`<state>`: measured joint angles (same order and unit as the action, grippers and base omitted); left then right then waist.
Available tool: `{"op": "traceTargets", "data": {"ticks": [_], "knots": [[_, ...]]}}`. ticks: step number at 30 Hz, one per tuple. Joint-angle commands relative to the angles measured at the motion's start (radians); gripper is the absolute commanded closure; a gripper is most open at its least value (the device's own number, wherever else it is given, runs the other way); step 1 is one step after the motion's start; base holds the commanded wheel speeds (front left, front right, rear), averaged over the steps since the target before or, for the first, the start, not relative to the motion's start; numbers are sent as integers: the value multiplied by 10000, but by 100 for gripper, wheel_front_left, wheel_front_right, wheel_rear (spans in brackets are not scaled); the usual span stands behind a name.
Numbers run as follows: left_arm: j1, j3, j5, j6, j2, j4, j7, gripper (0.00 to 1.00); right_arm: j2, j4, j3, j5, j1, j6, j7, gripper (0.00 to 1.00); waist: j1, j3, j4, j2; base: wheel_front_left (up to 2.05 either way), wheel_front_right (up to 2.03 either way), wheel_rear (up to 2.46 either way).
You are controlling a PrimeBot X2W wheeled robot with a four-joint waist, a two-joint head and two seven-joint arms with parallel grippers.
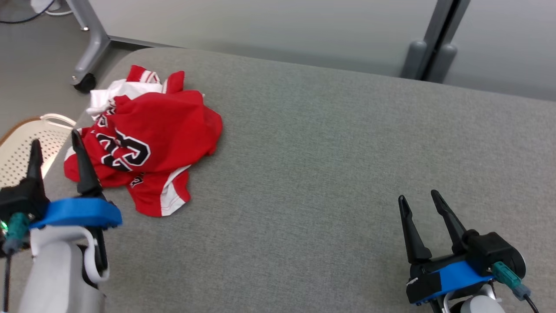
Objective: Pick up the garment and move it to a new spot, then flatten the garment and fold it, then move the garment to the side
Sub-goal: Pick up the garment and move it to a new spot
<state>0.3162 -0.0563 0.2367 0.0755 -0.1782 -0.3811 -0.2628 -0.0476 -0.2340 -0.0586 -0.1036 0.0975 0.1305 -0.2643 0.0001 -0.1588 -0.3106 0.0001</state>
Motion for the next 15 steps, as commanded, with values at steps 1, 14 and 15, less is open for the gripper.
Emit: {"op": "traceTargets", "data": {"ticks": [1, 14, 15], "knots": [[500, -138, 84, -51, -183, -139, -28, 0, -73, 101, 3, 91, 161, 4, -3, 0, -1, -149, 157, -1, 0, 0, 0], [3549, 26, 383, -1079, -1302, -3283, 889, 0, -548, 697, 93, 339, 821, 4, 42, 0, -1, -1656, 1190, -1, 0, 0, 0], [3685, 67, 435, -1135, -1304, -3566, 1052, 0, -562, 757, 89, 344, 845, 4, 34, 0, -1, -1736, 1219, -1, 0, 0, 0]]}}
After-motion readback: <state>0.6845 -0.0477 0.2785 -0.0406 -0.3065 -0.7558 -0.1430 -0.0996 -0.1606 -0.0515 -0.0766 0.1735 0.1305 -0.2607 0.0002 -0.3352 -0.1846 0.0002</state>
